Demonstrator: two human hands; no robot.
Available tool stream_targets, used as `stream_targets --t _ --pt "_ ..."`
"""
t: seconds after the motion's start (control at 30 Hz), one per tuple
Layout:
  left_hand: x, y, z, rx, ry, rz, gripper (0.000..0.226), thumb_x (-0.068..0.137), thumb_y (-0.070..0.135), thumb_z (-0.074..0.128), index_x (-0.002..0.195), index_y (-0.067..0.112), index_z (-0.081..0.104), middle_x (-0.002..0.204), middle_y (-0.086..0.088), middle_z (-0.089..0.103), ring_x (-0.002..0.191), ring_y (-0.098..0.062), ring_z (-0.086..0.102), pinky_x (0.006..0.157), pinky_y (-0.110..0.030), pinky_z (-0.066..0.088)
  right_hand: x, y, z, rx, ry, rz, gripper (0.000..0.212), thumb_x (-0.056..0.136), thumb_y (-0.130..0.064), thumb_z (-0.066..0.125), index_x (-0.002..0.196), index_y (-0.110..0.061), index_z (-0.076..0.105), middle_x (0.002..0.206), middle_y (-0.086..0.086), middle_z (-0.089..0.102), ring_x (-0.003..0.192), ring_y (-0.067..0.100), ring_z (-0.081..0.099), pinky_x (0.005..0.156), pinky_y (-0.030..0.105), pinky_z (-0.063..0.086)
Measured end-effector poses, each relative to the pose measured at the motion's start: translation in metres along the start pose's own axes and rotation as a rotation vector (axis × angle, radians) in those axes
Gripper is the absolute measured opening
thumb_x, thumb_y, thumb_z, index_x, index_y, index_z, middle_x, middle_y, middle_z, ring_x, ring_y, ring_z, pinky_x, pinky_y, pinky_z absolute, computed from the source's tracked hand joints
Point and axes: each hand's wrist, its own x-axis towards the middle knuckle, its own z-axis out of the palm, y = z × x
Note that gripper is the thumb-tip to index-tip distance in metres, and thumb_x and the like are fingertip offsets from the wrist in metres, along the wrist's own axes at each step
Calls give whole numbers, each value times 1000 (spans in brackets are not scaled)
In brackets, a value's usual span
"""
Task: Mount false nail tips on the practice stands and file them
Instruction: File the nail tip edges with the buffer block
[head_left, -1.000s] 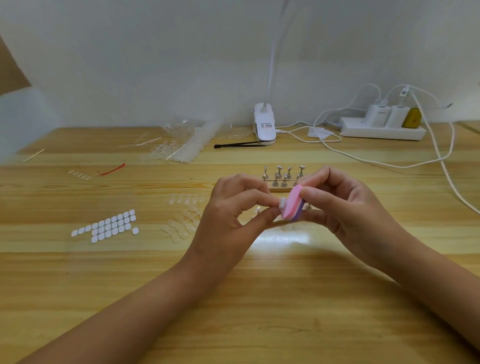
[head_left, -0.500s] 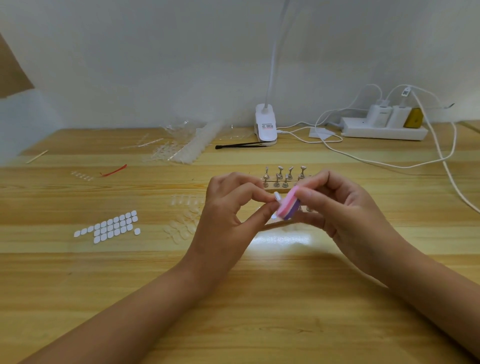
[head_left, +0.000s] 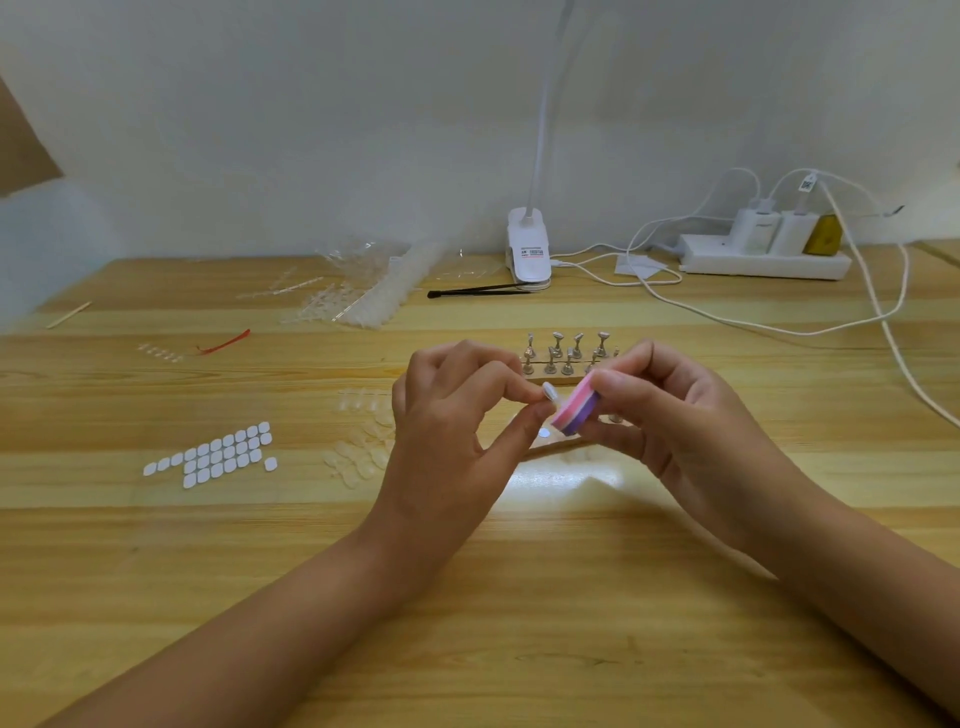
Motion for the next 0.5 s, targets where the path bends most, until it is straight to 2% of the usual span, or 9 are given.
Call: stream_targets --t 0.13,0.23,0.3,0.4,0.5 --pt "0 0 1 13 4 -13 22 86 43 59 87 23 68 103 21 56 110 -7 41 98 -51 34 4 1 -4 28 120 -2 15 76 -18 70 81 -11 59 82 8 72 76 18 70 67 22 56" --pt "0 0 1 -18 -9 -37 17 86 47 57 87 31 65 103 25 55 112 0 39 99 -51 34 4 1 -6 28 11 19 13 75 -21 76 75 -16 64 80 8 72 76 19 70 67 23 57" --pt "1 0 1 -53 -18 -63 13 84 49 60 87 37 63 101 26 55 112 3 37 99 -51 35 4 3 -4 6 0 17 15 74 -22 77 78 -15 64 82 9 72 78 21 71 68 24 57" --pt "1 -5 2 -113 -33 -142 8 83 44 72 84 40 66 100 26 57 114 4 37 102 -50 34 7 4 -7 8 144 -37 18 76 -19 70 85 -10 59 81 7 73 77 16 71 67 21 56" --pt "3 -8 5 -72 -104 -220 6 82 41 73 84 40 68 103 24 58 115 3 34 106 -43 30 10 1 -12 -4 220 -84 18 76 -20 69 87 -11 59 82 5 73 80 16 71 69 20 56"
